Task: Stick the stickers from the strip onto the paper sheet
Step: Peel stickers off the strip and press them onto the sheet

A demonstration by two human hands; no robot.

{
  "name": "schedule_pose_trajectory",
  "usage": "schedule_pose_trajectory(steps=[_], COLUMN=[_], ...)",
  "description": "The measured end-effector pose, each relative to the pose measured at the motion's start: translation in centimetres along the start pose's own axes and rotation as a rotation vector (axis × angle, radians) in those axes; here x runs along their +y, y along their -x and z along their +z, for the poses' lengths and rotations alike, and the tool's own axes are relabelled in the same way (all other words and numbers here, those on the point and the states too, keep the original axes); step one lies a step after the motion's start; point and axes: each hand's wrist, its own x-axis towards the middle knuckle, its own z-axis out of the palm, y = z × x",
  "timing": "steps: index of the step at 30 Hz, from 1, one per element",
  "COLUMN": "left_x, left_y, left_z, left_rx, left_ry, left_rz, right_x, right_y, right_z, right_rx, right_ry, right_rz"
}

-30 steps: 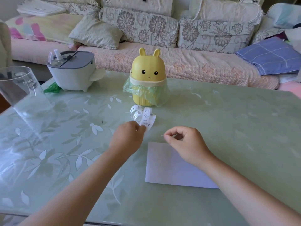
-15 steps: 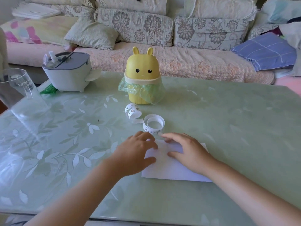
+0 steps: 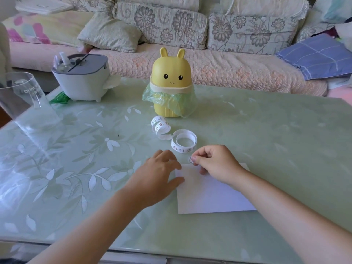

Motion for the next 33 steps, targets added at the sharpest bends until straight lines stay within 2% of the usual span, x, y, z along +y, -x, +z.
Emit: schedule_pose_trajectory(steps=[6,13,23,30,33], left_x=[0.4,-0.7,-0.6,-0.7,-0.7], left_y=[1.2,2.0,2.4,2.4,2.4], left_z=[-0.1,0.4,0.1,0.4,0.5], left_rx=[-0.080,-0.036,-0.066,-0.029,-0.025], left_ry=[-0.049,0.048,0.070,0.018,-0.013], left_rz=[0.076,0.047,0.027,0.049,0.056], right_x=[-1.3,-1.9,-2.1,-2.3,-2.8], right_y=[-1.0,-1.7,-2.0,-2.1,-2.0], right_z=[0.6,1.5,2.2,2.8,2.6], right_rx=[-0.122,-0.194,-0.142,-0.101,-0.076], right_ry=[0.094,0.268,0.390,0.484,0.603], right_rz=[0.008,0.037,0.036,0.033,0.034])
